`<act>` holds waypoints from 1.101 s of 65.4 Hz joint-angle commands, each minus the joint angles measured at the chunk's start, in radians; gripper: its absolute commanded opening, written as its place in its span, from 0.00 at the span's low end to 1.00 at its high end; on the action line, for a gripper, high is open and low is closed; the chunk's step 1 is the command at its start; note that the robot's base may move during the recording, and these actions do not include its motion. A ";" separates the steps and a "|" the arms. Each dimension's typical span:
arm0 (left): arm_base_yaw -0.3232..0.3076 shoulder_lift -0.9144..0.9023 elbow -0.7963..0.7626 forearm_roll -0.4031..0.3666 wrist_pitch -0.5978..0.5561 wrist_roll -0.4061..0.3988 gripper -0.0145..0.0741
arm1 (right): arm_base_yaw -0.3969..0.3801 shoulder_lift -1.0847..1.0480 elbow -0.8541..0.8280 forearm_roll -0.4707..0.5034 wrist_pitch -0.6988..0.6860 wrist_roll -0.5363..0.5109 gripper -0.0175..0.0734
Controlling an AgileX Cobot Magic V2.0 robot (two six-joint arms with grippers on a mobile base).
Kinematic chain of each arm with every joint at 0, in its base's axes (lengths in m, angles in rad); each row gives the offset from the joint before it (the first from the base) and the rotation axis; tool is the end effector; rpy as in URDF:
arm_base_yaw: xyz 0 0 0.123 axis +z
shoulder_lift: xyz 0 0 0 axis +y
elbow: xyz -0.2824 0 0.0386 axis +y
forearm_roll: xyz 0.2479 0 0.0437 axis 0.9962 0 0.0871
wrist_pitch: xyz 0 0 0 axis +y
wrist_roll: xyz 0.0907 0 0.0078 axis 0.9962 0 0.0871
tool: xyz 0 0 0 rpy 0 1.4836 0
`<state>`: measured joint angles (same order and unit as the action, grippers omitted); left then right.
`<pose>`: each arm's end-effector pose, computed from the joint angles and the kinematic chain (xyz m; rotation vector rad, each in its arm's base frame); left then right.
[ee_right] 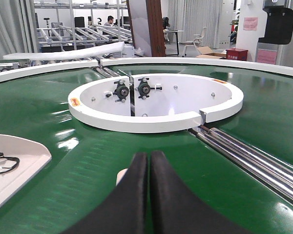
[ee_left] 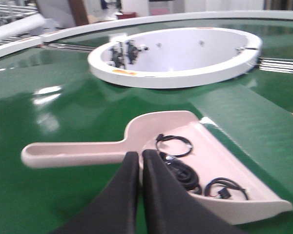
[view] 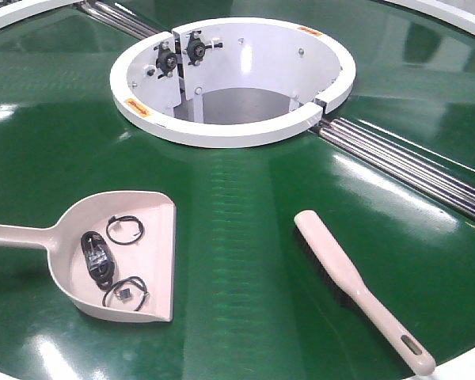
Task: Clean and inspect green conveyor with broom and dustpan
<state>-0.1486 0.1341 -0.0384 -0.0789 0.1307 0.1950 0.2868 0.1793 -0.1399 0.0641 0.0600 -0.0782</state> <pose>0.0655 -0.0108 0.2061 0.2338 1.6936 -0.0325 0.0665 0.0200 0.2440 -0.2409 1.5686 0.2161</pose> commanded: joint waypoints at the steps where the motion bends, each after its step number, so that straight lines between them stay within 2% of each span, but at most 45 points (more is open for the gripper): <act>1: 0.034 -0.053 0.043 0.063 -0.131 -0.099 0.16 | -0.007 0.011 -0.027 -0.001 -0.077 -0.005 0.18; 5: 0.048 -0.094 0.080 0.067 -0.155 -0.116 0.16 | -0.007 0.011 -0.027 -0.001 -0.077 -0.005 0.18; 12: 0.054 -0.165 0.076 0.074 -0.083 -0.115 0.16 | -0.007 0.011 -0.027 -0.001 -0.077 -0.005 0.18; 28: 0.054 -0.162 0.076 0.079 -0.079 -0.150 0.16 | -0.007 0.011 -0.027 -0.002 -0.077 -0.005 0.18; 72: 0.054 -0.161 0.076 0.079 -0.069 -0.149 0.16 | -0.007 0.011 -0.027 -0.002 -0.077 -0.005 0.18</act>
<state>-0.0960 -0.0121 0.0276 0.0000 0.1286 0.0549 0.2868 0.1793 -0.1399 0.0641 0.0592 -0.0782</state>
